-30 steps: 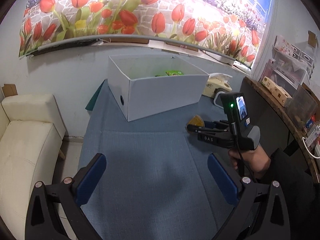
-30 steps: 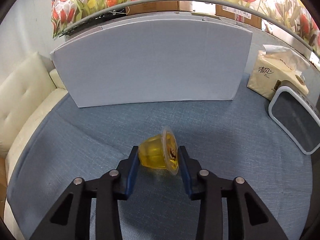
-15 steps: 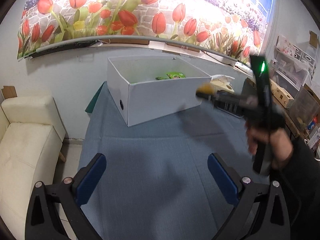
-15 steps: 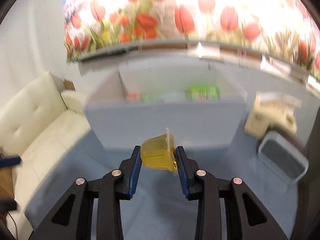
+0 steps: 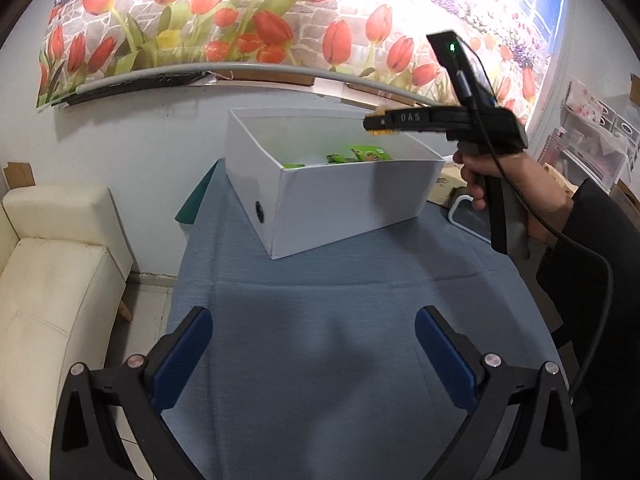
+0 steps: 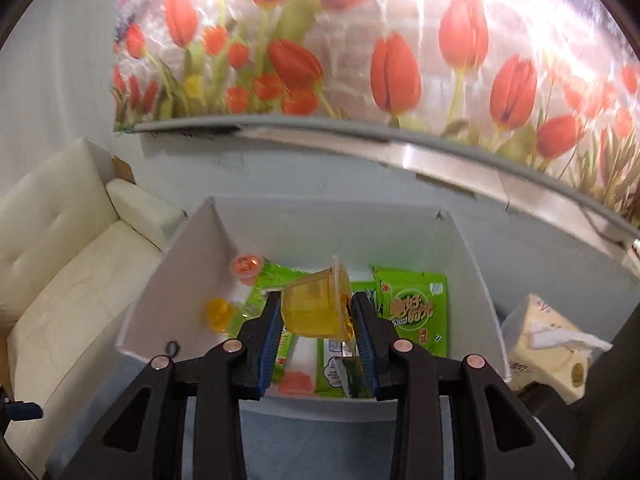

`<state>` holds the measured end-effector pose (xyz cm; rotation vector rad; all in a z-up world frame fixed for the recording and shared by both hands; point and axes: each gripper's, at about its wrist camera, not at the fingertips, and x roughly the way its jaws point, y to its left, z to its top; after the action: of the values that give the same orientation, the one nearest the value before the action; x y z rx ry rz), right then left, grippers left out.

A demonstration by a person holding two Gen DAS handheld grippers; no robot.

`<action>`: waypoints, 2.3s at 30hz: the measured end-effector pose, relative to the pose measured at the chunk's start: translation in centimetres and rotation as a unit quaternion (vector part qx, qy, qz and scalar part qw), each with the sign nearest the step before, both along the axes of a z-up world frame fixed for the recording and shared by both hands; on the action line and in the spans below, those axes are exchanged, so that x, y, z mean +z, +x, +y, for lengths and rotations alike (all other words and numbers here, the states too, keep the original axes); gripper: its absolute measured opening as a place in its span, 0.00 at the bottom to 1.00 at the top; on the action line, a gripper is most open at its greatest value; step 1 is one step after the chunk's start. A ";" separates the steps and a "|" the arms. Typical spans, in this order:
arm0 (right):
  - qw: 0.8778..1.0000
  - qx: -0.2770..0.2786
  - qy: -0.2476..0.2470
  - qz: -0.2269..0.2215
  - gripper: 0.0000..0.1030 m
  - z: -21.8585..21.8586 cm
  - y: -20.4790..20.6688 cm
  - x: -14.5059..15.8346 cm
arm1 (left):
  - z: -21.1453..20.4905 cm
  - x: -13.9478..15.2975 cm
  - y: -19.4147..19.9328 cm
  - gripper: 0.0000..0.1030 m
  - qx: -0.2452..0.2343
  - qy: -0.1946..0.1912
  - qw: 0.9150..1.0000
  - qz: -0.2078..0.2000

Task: Organize snacks

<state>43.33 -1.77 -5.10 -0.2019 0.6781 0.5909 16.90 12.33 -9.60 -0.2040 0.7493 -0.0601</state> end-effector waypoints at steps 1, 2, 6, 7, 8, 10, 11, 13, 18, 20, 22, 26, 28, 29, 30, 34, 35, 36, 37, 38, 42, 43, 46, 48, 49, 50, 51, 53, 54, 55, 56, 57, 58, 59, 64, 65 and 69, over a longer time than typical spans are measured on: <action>1.000 -0.002 0.000 0.005 0.38 0.0 0.5 -0.5 | 0.2 -0.1 0.1 1.00 0.001 -0.001 1.000 0.000; 1.000 -0.004 -0.004 0.006 0.42 0.0 0.8 -0.8 | 0.5 -0.2 0.2 1.00 0.002 -0.001 1.000 0.001; 1.000 -0.003 0.019 -0.022 0.87 -1.1 0.2 -0.5 | 1.0 -0.7 0.6 1.00 0.005 -0.005 1.000 0.003; 0.999 -0.001 0.021 -0.026 0.87 -1.2 0.0 -0.3 | 1.1 -0.8 0.7 1.00 0.006 -0.006 1.000 0.005; 1.000 -0.002 0.012 -0.027 0.87 -1.2 -0.1 -0.3 | 1.2 -1.0 0.8 1.00 0.007 -0.008 1.000 0.007; 0.999 -0.003 0.005 -0.034 0.87 -1.3 -0.6 -0.1 | 1.1 -1.1 0.9 1.00 0.008 -0.013 1.000 0.009; 0.999 -0.002 0.007 -0.035 0.87 -1.5 -0.9 -0.1 | 1.1 -1.1 1.0 1.00 0.006 -0.015 1.000 0.009; 0.999 -0.004 0.010 -0.034 0.87 -1.8 -1.6 0.0 | 0.6 -0.9 1.0 1.00 0.003 -0.012 1.000 0.007; 0.999 -0.028 0.011 -0.039 0.87 -3.3 -4.3 0.0 | -0.6 -0.3 1.1 1.00 -0.007 -0.005 1.000 0.004; 0.998 -0.038 0.005 -0.043 0.91 -4.4 -6.1 -0.3 | -1.0 -0.1 1.1 1.00 -0.006 -0.010 1.000 0.006; 0.997 -0.054 0.001 -0.053 1.00 -5.5 -7.8 -0.4 | -1.6 0.1 1.2 1.00 -0.003 -0.002 1.000 0.013; 0.996 -0.080 0.012 -0.048 1.00 -7.9 -10.7 -0.5 | -3.0 1.0 0.7 1.00 0.000 0.016 1.000 -0.001; 0.994 -0.097 0.017 -0.043 1.00 -9.1 -11.9 -0.4 | -3.4 1.4 0.5 1.00 0.006 0.016 1.000 -0.002; 0.994 -0.104 0.018 -0.041 1.00 -9.7 -12.5 -0.3 | -3.6 1.6 0.3 1.00 0.008 0.015 1.000 -0.005; 0.993 -0.113 0.018 -0.042 1.00 -10.2 -13.2 -0.1 | -3.9 2.0 0.0 1.00 0.010 0.015 1.000 -0.010; 0.984 -0.157 0.006 -0.084 1.00 -12.2 -17.1 1.8 | -5.3 3.2 -1.0 1.00 0.025 0.054 0.998 -0.027; 0.983 -0.160 0.009 -0.091 1.00 -12.7 -18.3 2.3 | -5.8 3.5 -1.4 1.00 0.024 0.062 0.997 -0.029; 0.982 -0.160 0.013 -0.094 1.00 -13.1 -19.2 2.6 | -6.0 3.7 -1.7 1.00 0.022 0.067 0.997 -0.031; 0.982 -0.161 0.020 -0.096 1.00 -13.7 -20.4 3.0 | -6.3 3.9 -2.1 1.00 0.023 0.073 0.997 -0.032; 0.981 -0.163 0.030 -0.098 1.00 -14.4 -21.8 3.4 | -6.6 4.1 -2.6 1.00 0.027 0.083 0.996 -0.035; 0.980 -0.166 0.052 -0.097 1.00 -16.1 -25.7 4.4 | -7.1 5.2 -4.7 1.00 0.037 0.092 0.993 -0.055; 0.980 -0.165 0.059 -0.097 1.00 -16.5 -26.8 4.5 | -7.2 5.6 -5.3 1.00 0.042 0.087 0.994 -0.059; 0.978 -0.174 0.061 -0.095 1.00 -17.3 -29.1 4.5 | -7.7 6.6 -7.0 1.00 0.062 0.111 0.989 -0.078; 0.979 -0.174 0.058 -0.090 1.00 -17.6 -30.2 4.4 | -8.3 7.3 -8.4 1.00 0.062 0.131 0.985 -0.095; 0.979 -0.172 0.062 -0.086 1.00 -17.8 -30.9 4.4 | -8.4 7.6 -8.9 1.00 0.060 0.129 0.985 -0.096; 0.980 -0.170 0.066 -0.085 1.00 -17.9 -31.5 4.4 | -8.5 7.8 -9.3 1.00 0.058 0.127 0.986 -0.095; 0.980 -0.166 0.070 -0.083 1.00 -18.1 -32.2 4.5 | -8.7 8.0 -9.7 1.00 0.055 0.124 0.986 -0.096; 0.980 -0.167 0.079 -0.079 1.00 -18.6 -33.5 4.7 | -8.9 8.4 -10.6 1.00 0.058 0.120 0.987 -0.095; 0.979 -0.166 0.086 -0.078 1.00 -18.9 -34.1 4.8 | -9.0 8.5 -11.0 1.00 0.064 0.117 0.987 -0.094; 0.979 -0.166 0.089 -0.078 1.00 -19.1 -34.6 4.9 | -9.0 8.6 -11.4 1.00 0.067 0.113 0.987 -0.094; 0.979 -0.166 0.094 -0.077 1.00 -19.4 -35.2 5.1 | -9.0 8.7 -11.8 1.00 0.062 0.101 0.989 -0.094; 0.978 -0.167 0.095 -0.076 1.00 -19.5 -35.5 5.2 | -8.9 8.7 -12.1 1.00 0.056 0.090 0.990 -0.093; 0.978 -0.170 0.097 -0.077 1.00 -19.7 -35.9 5.4 | -8.8 8.7 -12.3 1.00 0.049 0.077 0.992 -0.088; 0.977 -0.174 0.098 -0.081 1.00 -19.9 -36.3 5.6 | -8.7 8.6 -12.4 1.00 0.043 0.064 0.994 -0.079; 0.976 -0.176 0.098 -0.086 1.00 -20.1 -37.5 6.2 | -8.8 8.1 -12.9 1.00 0.058 0.065 0.995 -0.052; 0.976 -0.173 0.096 -0.087 1.00 -20.0 -37.7 6.3 | -8.8 8.1 -13.0 1.00 0.061 0.063 0.995 -0.050; 0.978 -0.166 0.091 -0.090 1.00 -19.4 -38.4 6.5 | -9.2 8.3 -13.6 1.00 0.058 0.070 0.995 -0.049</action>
<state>4.94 -21.16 1.36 0.0297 0.4642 0.3069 3.31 3.11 -1.35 -0.1101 0.6405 0.0927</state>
